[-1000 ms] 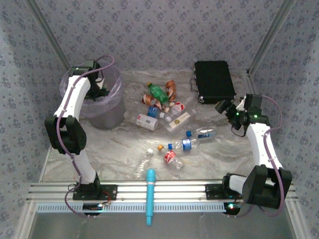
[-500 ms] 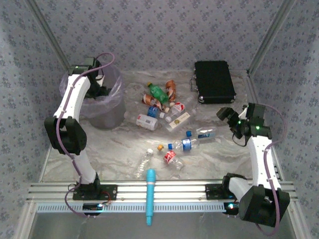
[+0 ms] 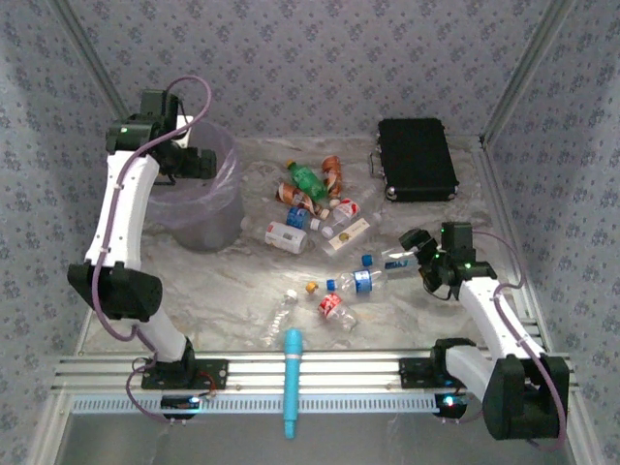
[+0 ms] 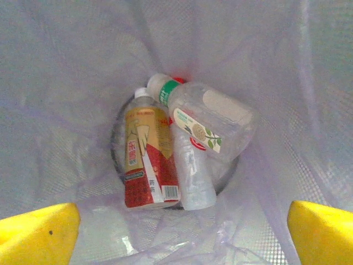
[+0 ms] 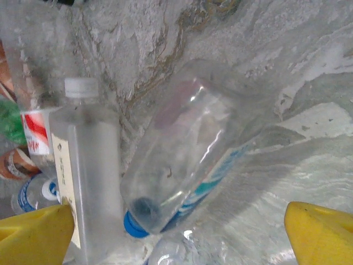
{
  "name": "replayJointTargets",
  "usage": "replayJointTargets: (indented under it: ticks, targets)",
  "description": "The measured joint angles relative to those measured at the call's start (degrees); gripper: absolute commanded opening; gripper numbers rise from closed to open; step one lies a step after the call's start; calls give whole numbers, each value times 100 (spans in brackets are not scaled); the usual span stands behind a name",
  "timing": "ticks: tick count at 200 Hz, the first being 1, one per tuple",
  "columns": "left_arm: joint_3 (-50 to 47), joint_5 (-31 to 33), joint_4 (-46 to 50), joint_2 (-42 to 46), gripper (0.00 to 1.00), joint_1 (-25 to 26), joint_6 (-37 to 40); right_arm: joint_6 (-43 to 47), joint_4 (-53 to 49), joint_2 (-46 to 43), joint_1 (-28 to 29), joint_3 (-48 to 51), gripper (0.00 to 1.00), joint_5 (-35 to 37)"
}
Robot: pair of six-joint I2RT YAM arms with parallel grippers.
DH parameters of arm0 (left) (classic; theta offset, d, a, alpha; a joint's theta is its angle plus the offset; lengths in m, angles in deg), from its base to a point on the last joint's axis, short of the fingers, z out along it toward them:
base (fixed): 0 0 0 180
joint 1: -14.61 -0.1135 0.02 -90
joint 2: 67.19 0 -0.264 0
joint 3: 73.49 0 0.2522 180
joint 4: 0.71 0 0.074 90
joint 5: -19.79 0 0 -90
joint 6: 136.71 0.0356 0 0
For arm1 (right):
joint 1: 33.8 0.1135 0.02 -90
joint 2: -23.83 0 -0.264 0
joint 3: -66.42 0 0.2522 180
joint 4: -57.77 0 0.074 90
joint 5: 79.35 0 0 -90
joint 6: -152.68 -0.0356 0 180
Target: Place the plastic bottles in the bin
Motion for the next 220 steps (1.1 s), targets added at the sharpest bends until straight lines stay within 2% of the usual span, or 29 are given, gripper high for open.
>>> replayJointTargets:
  ticks: [44,85,112,168,195,220]
  targets:
    - [74,284,0,415,95,323,74,-614,581,332,39,166,100,369]
    - [70,275,-46,1038,95,1344,52,-970,833,820,188,138,100,590]
    - [-247,-129,-380,1443,93,1818,-24,-1121,955,1132,238,74,100,695]
    - [-2157,-1475,-1624,2011,90,2223,-302,-1377,1274,1486,260,15,100,817]
    - [-2850,-1744,-2037,2057,90,2304,-483,-1440,1303,1672,260,-120,99,828]
    - [-3257,-1827,-2358,2065,90,2413,-621,-1469,1353,1902,275,-208,95,809]
